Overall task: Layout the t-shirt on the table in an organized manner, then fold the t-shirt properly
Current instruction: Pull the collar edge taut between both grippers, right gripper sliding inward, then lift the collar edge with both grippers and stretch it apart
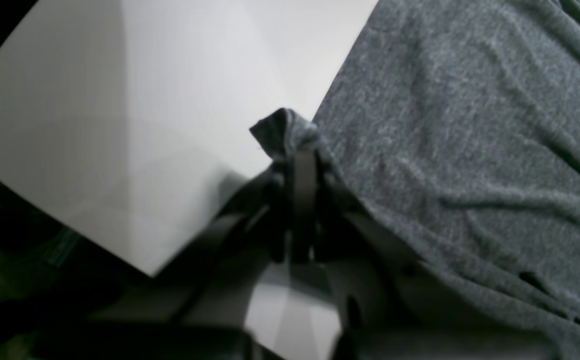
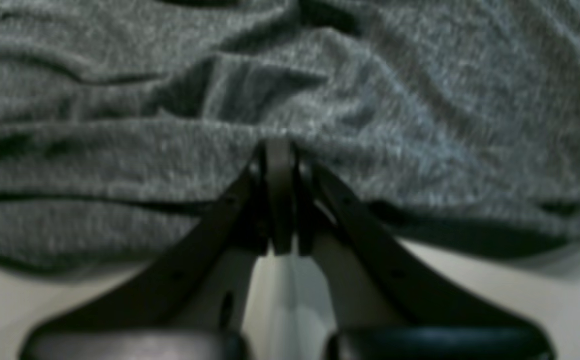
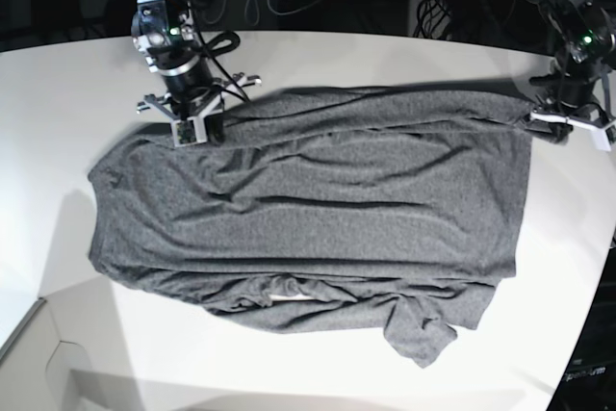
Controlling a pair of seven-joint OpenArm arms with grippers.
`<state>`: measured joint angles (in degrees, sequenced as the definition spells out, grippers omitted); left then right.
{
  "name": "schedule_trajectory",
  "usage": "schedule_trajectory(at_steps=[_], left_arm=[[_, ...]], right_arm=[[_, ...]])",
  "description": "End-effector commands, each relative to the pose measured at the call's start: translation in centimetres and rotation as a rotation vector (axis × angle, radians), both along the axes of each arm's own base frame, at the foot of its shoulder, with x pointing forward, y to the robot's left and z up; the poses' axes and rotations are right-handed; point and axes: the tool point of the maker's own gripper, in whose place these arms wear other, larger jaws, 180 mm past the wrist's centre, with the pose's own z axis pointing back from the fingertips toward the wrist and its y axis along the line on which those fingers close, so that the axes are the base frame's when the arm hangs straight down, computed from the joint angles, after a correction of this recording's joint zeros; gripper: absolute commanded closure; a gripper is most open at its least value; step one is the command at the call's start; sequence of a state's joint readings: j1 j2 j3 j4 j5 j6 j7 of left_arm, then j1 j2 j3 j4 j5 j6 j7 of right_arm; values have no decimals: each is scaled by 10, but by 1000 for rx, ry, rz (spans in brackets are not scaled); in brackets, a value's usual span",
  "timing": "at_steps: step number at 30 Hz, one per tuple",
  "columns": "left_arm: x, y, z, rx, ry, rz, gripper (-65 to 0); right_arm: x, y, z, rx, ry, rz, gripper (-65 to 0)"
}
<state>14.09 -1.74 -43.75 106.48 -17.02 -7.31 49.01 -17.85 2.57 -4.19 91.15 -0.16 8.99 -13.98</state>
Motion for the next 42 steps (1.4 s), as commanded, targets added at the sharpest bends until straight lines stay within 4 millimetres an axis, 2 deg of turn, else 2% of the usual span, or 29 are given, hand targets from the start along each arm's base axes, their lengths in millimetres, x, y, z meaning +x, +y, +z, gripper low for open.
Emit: schedule_trajectory(at_steps=[1,3,8,10,13,15,17,22,25,28,31,42], left_arm=[[6,4,12,28,-40,-1,0],[6,4,12,28,-40,-1,0],[6,4,12,28,-40,-1,0],[6,4,13,28,-41,-1,0],[6,4,13,28,-41,-1,0],[6,4,13,28,-41,-1,0],[6,4,13,28,-41,-1,0],[6,4,13,28,-43,-1,0],[6,4,13,28,-43,-1,0],[6,4,13,28,-43,-1,0],[6,4,13,28,-43,-1,0],[5,-3,8,2,-43,6,0]], right_arm=[[8,-4,14,-8,-42,0,0],[10,-5,21,-14,-47,3,0],[19,-4,53,-14,-127,6,0],[17,-4,56,-14,-132,10,0],[14,-4,53,-20,-122,16,-7],[10,-2,48,-19,-107,23,-43],[3,-2,40,-34,-82,46,-102],[-5,13,36,-52,-69,138,-262],[-7,14,28,-56,-49,143,-335],[-12,11,12,-63,6,137,-395],[-7,9,9,-74,24,134,-420],[2,8,15,-79,9,133,-418]])
